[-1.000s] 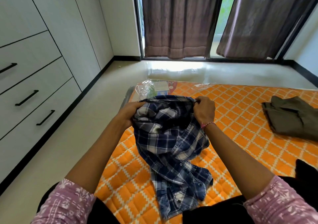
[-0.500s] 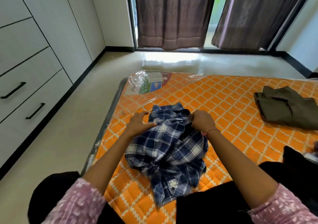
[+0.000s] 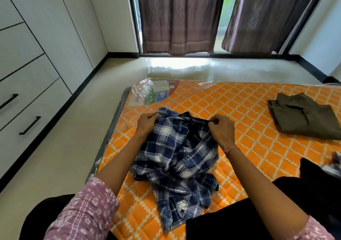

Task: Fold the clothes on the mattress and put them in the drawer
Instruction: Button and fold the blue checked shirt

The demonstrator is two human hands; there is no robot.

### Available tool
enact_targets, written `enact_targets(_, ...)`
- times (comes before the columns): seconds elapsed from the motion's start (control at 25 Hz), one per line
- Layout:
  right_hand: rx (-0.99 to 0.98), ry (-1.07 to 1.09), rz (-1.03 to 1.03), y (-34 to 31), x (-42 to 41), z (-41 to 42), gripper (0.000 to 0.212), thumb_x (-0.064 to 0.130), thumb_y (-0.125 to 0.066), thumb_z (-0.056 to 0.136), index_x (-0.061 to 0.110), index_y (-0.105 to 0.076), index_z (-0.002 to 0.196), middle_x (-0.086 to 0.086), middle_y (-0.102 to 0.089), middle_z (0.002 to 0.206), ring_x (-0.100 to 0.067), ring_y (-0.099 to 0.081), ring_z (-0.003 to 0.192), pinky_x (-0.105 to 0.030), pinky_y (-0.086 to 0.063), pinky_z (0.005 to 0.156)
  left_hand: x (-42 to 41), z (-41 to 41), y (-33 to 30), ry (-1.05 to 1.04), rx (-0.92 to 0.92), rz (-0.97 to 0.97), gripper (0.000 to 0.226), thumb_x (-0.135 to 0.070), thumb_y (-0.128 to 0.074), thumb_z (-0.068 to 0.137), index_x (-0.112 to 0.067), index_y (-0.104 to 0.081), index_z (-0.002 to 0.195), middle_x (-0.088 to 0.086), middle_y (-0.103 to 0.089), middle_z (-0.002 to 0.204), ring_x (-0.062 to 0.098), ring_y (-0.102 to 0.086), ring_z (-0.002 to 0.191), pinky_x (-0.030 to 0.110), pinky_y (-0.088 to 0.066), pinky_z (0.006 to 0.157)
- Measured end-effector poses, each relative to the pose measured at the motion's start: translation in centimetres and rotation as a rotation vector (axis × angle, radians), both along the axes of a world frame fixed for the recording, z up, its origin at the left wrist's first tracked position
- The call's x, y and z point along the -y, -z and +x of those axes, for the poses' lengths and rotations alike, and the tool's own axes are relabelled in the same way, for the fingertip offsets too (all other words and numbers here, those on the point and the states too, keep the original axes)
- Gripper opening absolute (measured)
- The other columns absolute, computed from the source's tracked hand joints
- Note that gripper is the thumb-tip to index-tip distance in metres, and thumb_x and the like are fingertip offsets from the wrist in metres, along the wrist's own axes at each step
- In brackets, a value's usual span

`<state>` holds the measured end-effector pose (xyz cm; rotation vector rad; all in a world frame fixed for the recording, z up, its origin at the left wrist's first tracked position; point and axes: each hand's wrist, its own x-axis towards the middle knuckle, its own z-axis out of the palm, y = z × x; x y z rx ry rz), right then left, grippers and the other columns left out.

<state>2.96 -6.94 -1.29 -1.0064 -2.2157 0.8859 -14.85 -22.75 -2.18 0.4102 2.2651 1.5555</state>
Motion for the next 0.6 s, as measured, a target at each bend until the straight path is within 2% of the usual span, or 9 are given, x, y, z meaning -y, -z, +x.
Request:
enact_targets(0.04, 0.001, -0.025, -0.019, -0.1, 0.0, -0.2, 0.012, 0.003, -0.055, 0.088, 0.002, -0.066, 0.085, -0.018, -0.064, 0.081, -0.029, -0.053, 0.069, -0.037, -0.041, 0.068, 0.0, -0.3, -0.8, -0.033, 0.081, 0.124, 0.024, -0.014, -0.056, 0.094, 0.002, -0.069, 0.107, 0.009, -0.068, 0.094, 0.019, -0.062, 0.081, 0.024, -0.047, 0.073)
enact_targets(0.12, 0.120, -0.202, -0.120, -0.7, -0.5, -0.7, 0.013, 0.005, -0.055, 0.089, 0.004, -0.063, 0.078, -0.017, -0.061, 0.077, -0.026, -0.049, 0.066, -0.038, -0.041, 0.067, -0.1, -1.2, -2.3, -0.054, 0.283, 0.334, 0.022, -0.017, -0.054, 0.094, -0.002, -0.070, 0.098, 0.007, -0.072, 0.086, 0.018, -0.067, 0.072, 0.022, -0.053, 0.063)
enact_targets(0.2, 0.380, -0.502, -0.344, -2.0, -1.3, -1.2, 0.010, 0.010, -0.057, 0.091, 0.006, -0.066, 0.088, -0.015, -0.063, 0.086, -0.022, -0.053, 0.072, -0.037, -0.044, 0.068, -0.1, -2.2, -3.7, -0.003, 0.404, 0.485, 0.022, -0.015, -0.052, 0.094, -0.011, -0.072, 0.084, 0.004, -0.072, 0.075, 0.018, -0.067, 0.067, 0.021, -0.054, 0.056)
enact_targets(0.24, 0.421, -0.577, -0.427, -2.7, -1.4, -1.8, 0.014, 0.015, -0.059, 0.092, 0.009, -0.066, 0.101, -0.012, -0.065, 0.096, -0.020, -0.056, 0.081, -0.033, -0.047, 0.071, -0.2, -2.6, -4.3, 0.027, 0.414, 0.538, 0.027, -0.012, -0.050, 0.093, -0.014, -0.073, 0.079, 0.002, -0.072, 0.071, 0.016, -0.067, 0.067, 0.021, -0.054, 0.056)
enact_targets(0.32, 0.194, -0.531, -0.420, -4.0, -0.5, -3.6, 0.032, 0.023, -0.064, 0.090, 0.012, -0.060, 0.119, -0.008, -0.062, 0.113, -0.020, -0.058, 0.099, -0.032, -0.050, 0.084, -0.7, -2.9, -5.6, 0.054, 0.418, 0.593, 0.028, -0.006, -0.046, 0.092, -0.013, -0.068, 0.076, -0.002, -0.070, 0.064, 0.012, -0.066, 0.061, 0.021, -0.054, 0.055)
enact_targets(0.4, -0.091, -0.473, -0.187, -5.1, 1.0, -5.9, 0.039, 0.015, -0.067, 0.087, 0.009, -0.057, 0.123, -0.007, -0.060, 0.119, -0.019, -0.057, 0.104, -0.032, -0.049, 0.091, -1.5, -3.1, -6.9, 0.067, 0.435, 0.613, 0.025, -0.004, -0.044, 0.090, -0.011, -0.062, 0.073, -0.002, -0.068, 0.059, 0.010, -0.064, 0.054, 0.020, -0.053, 0.051)
enact_targets(0.44, -0.097, -0.511, -0.089, -5.6, 1.8, -6.8, 0.041, 0.009, -0.067, 0.085, 0.008, -0.056, 0.124, -0.007, -0.059, 0.120, -0.019, -0.056, 0.102, -0.030, -0.048, 0.090, -1.8, -3.0, -7.5, 0.077, 0.442, 0.609, 0.029, -0.005, -0.045, 0.089, -0.012, -0.064, 0.069, -0.001, -0.067, 0.058, 0.011, -0.064, 0.052, 0.021, -0.053, 0.051)
enact_targets(0.52, 0.025, -0.625, -0.057, -6.1, 2.7, -8.3, 0.033, 0.007, -0.065, 0.083, 0.008, -0.061, 0.115, -0.007, -0.063, 0.106, -0.018, -0.058, 0.089, -0.030, -0.048, 0.080, -2.4, -3.2, -8.4, 0.098, 0.443, 0.551, 0.036, -0.009, -0.048, 0.089, -0.015, -0.069, 0.060, 0.001, -0.067, 0.061, 0.015, -0.064, 0.055, 0.024, -0.053, 0.055)
enact_targets(0.6, 0.154, -0.635, -0.021, -5.9, 2.5, -8.6, 0.007, 0.010, -0.064, 0.083, 0.014, -0.061, 0.077, -0.001, -0.059, 0.071, -0.016, -0.051, 0.063, -0.030, -0.038, 0.061, -2.8, -3.8, -8.8, 0.084, 0.464, 0.508, 0.025, -0.013, -0.051, 0.090, -0.012, -0.069, 0.073, 0.006, -0.066, 0.071, 0.020, -0.063, 0.065, 0.030, -0.051, 0.065)
